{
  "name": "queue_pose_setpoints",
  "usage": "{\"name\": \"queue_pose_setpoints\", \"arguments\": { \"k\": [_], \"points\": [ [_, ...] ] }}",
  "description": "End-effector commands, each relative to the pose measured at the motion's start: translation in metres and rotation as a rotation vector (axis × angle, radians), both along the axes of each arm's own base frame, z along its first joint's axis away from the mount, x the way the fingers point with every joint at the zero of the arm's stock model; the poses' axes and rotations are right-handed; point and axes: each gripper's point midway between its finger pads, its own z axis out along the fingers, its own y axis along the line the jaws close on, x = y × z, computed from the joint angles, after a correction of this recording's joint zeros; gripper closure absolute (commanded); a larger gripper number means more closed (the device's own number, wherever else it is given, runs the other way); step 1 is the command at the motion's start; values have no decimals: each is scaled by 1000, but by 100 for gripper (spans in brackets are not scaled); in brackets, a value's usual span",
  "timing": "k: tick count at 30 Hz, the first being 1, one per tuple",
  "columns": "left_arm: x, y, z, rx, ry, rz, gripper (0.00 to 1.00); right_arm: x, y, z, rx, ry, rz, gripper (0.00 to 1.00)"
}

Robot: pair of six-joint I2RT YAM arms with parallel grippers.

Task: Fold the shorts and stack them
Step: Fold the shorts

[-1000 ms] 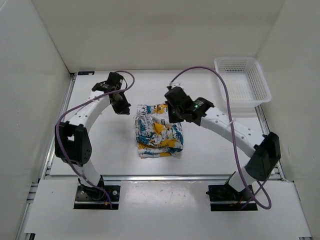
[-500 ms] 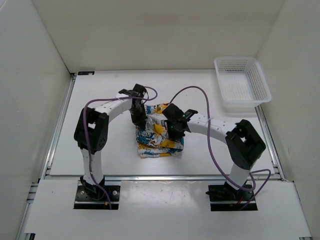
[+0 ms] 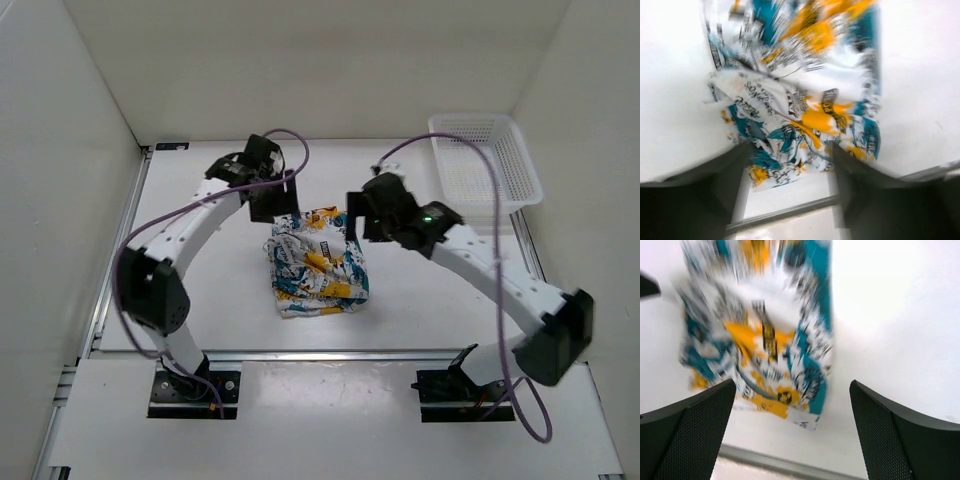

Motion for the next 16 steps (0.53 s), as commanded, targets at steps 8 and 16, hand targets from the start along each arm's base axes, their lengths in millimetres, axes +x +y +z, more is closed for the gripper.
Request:
{"name": "queue_pose_setpoints", "arguments": {
  "k": [8, 16],
  "points": [
    [-57, 65, 163, -44, -436, 65, 0, -18, -177, 57, -254, -209, -455, 1],
    [-111, 106, 196, -106, -583, 182, 0, -46, -205, 30, -248, -175, -538, 1]
  ]
}}
